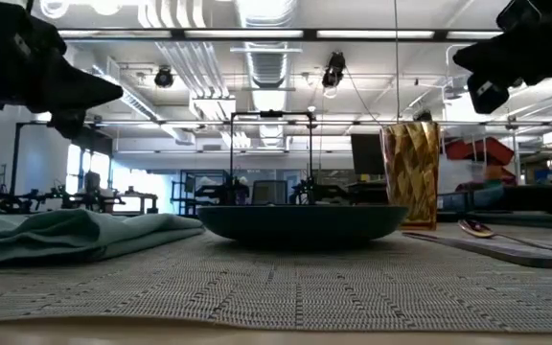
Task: Set table place
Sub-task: Return to Home Position
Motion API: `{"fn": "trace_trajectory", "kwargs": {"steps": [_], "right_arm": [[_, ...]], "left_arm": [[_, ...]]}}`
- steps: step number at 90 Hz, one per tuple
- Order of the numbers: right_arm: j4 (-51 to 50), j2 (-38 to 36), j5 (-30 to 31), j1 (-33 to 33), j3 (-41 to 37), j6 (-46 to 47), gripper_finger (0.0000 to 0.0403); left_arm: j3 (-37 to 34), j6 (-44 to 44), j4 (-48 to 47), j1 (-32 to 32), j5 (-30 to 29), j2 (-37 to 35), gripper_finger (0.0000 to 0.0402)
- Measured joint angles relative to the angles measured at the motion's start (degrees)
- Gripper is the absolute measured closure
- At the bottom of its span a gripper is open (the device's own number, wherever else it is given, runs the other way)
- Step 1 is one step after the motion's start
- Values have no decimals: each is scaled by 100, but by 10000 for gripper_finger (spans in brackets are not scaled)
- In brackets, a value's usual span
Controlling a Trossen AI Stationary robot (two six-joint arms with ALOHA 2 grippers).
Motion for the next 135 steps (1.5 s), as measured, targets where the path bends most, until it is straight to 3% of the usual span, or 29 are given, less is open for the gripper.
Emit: {"fn": "trace_trajectory", "kwargs": {"steps": [53, 89, 135], "right_arm": [[870, 1, -2, 0, -705, 111, 394], [904, -29, 166, 0, -790, -73, 394], [54, -1064, 350, -2, -794, -199, 394]], "left_arm": [[0, 171, -32, 58, 174, -70, 402], [-2, 171, -39, 58, 157, -68, 402], [-4, 426, -43, 101, 156, -77, 402]]}}
